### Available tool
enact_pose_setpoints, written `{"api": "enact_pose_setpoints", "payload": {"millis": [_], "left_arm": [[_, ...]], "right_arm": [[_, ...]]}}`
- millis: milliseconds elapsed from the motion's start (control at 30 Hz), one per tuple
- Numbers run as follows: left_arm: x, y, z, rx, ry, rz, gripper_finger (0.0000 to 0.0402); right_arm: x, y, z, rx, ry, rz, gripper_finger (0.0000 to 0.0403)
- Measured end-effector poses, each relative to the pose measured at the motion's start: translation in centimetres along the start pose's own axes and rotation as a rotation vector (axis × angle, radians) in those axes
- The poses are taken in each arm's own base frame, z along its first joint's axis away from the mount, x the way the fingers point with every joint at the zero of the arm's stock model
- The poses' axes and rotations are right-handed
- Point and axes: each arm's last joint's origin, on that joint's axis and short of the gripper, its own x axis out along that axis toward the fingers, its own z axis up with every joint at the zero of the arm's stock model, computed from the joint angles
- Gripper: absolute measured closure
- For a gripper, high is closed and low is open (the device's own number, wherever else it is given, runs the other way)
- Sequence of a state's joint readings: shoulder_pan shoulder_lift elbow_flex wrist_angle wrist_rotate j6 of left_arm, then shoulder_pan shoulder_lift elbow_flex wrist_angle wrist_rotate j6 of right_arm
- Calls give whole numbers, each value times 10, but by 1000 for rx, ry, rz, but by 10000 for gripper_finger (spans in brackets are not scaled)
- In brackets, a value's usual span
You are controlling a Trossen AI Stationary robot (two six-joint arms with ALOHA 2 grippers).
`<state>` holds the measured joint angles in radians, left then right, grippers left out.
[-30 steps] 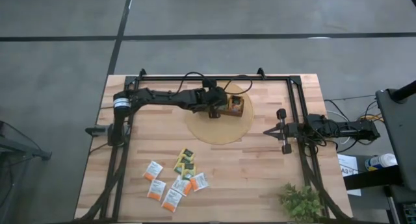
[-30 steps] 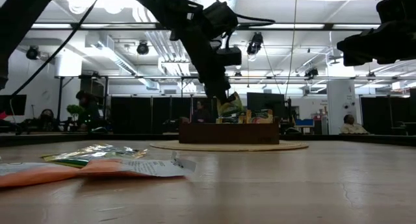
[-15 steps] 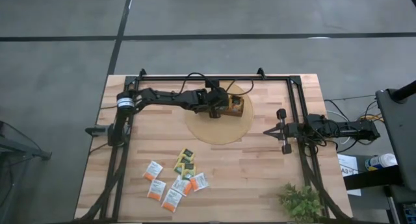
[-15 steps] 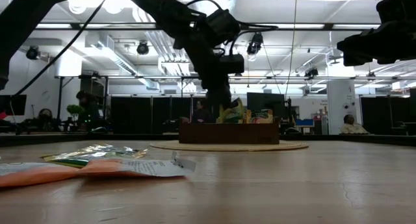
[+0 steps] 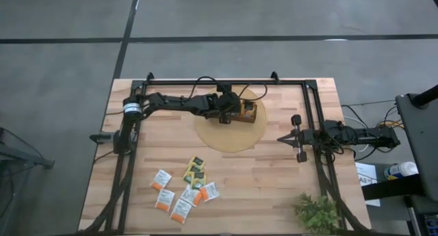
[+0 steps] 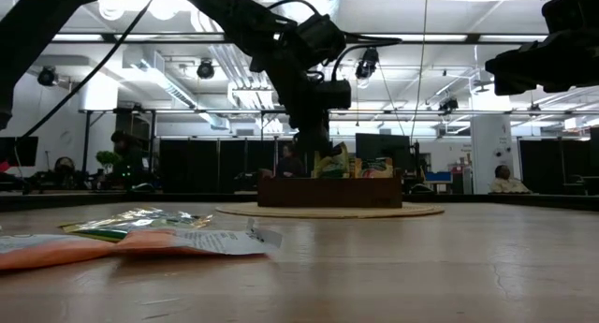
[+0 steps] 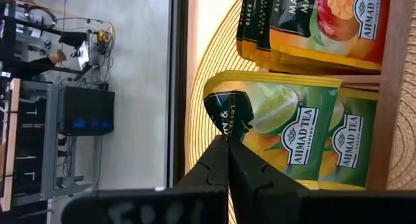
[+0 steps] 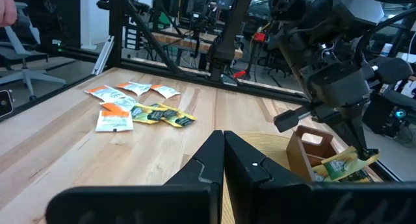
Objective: Pick & Place Tea
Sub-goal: Put the green tea bag into the middle section of wooden organizer
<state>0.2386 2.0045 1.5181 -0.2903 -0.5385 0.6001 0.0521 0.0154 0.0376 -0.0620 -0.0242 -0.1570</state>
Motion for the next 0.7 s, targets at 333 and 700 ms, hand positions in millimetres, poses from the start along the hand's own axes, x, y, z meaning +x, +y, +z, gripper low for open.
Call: {"api": "enact_pose_setpoints", "payload": {"millis": [333, 700], "left_arm": [[1, 1, -3, 2, 17, -4, 401], [2, 2, -4, -7, 21, -3, 378]], "right_arm": [[0, 0, 0, 0, 0, 0, 394], [0, 0, 0, 0, 0, 0, 394]]}}
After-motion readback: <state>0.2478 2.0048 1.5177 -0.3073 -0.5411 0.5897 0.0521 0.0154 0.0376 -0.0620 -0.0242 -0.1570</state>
